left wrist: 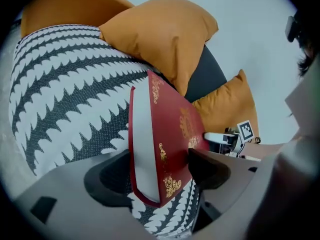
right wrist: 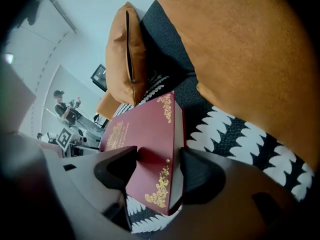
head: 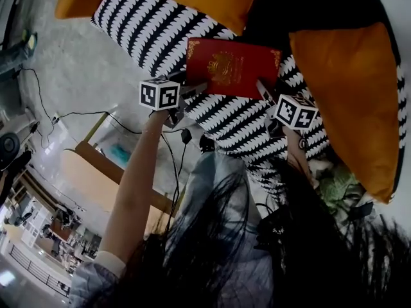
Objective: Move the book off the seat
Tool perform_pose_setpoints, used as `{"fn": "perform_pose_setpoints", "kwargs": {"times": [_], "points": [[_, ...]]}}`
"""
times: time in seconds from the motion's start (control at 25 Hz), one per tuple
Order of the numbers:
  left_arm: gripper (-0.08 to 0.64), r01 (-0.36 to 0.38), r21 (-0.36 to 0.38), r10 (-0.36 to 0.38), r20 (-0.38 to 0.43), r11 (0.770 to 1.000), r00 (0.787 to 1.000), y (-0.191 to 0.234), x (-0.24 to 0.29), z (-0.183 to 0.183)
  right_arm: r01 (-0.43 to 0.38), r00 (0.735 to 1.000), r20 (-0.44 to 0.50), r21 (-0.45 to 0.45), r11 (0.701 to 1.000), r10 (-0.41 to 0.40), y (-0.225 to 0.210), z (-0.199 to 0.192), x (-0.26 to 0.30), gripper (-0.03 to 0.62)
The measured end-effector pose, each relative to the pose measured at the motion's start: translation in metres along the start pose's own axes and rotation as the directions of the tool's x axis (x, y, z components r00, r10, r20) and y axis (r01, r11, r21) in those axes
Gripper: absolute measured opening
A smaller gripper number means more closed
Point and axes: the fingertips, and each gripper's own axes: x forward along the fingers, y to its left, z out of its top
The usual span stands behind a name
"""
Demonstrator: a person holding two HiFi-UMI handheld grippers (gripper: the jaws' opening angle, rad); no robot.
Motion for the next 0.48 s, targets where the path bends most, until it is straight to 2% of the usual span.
{"fn": "perform_pose_setpoints", "kwargs": {"times": [0.2,0.48], "points": [[0.362,-0.033,0.077,0.032,0.009,0.996,0.999,-0.018,-0.011,0.007,-0.010,1.000,-0.016,-0.091,0.996,0.008,0.010,0.011,-0.015,0.279],[0.362,-0.041,0.087,0.032,0.101,0.995,0.994,-0.041,-0.044,0.012,-0.016,0.999,0.026,-0.177,0.984,0.021,0.042,0.028,-0.043,0.279]]}}
